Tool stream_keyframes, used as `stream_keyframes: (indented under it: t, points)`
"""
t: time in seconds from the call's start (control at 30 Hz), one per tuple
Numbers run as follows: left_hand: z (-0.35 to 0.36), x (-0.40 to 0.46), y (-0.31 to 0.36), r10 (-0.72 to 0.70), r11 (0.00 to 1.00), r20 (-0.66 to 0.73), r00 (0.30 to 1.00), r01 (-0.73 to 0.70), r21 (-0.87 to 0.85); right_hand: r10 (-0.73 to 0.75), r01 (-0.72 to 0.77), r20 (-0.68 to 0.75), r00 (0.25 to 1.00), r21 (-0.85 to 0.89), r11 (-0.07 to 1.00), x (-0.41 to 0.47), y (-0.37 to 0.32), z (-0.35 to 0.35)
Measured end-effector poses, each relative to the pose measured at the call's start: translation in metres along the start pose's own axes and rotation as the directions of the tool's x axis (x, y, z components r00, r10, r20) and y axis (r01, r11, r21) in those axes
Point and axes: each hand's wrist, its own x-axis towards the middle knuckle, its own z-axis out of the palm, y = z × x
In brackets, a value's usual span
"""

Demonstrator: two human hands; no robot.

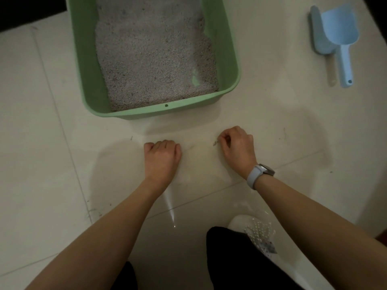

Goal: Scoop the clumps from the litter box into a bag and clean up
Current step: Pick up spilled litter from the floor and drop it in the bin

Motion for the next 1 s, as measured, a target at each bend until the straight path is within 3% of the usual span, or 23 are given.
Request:
stream_keyframes:
  t: [0.33,0.53,0.6,0.73,0.87,1.0]
  points:
    - [-0.004,-0.008,0.002,-0.044,0.999,0.017,0.999,0.044,0.002,-0.010,0.010,0.001,1.000,-0.168,0.986,0.001,-0.004,0.006]
    - [-0.009,-0.008,0.000,-0.040,0.999,0.020,0.999,0.040,0.006,-0.123,0.140,0.069,0.990,-0.366,0.920,0.004,-0.010,0.012]
    - [-0.011,-0.008,0.001,-0.044,0.999,0.012,0.999,0.044,0.009,-0.114,0.131,0.070,0.991,-0.346,0.929,0.007,-0.010,0.007]
    - [-0.011,-0.009,0.001,-0.043,0.999,0.005,0.999,0.043,0.004,-0.026,0.025,-0.007,1.000,-0.121,0.992,0.004,-0.008,-0.008]
    - [-0.011,-0.014,0.001,-0.036,0.999,0.004,0.999,0.036,0.003,-0.051,0.067,0.092,0.994,-0.189,0.980,-0.007,-0.005,-0.003]
    - [-0.014,-0.015,0.001,-0.028,1.000,-0.003,1.000,0.028,-0.005,-0.035,0.052,0.088,0.995,-0.207,0.977,-0.005,-0.007,0.005]
